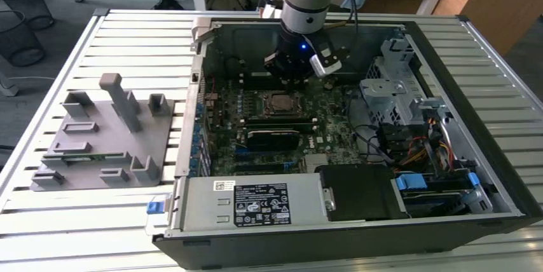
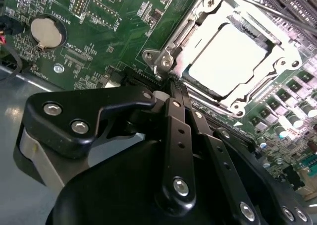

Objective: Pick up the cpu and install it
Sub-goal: 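Install the first cpu locking lever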

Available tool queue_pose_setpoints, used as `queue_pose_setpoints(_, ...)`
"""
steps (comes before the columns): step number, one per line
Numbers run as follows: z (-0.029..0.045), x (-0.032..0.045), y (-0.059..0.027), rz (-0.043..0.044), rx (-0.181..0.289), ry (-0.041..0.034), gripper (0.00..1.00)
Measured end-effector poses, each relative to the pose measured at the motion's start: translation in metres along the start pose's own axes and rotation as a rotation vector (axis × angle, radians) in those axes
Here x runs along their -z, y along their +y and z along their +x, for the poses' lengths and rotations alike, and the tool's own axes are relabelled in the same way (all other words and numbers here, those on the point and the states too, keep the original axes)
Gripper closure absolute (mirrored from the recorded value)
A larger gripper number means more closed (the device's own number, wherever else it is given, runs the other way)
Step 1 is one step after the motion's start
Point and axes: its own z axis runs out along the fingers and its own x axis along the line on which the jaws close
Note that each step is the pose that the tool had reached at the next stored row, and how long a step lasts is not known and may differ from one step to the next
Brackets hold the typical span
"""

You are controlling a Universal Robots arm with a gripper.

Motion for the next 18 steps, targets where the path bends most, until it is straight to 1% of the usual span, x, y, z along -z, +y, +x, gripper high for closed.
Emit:
queue_pose_setpoints(6, 0.0002, 0.0074, 0.0005, 0.0005, 0.000, 0.0007, 0.88)
queue_pose_setpoints(18, 0.0005, 0.0082, -0.0046, 0.0016, 0.000, 0.0007, 0.88)
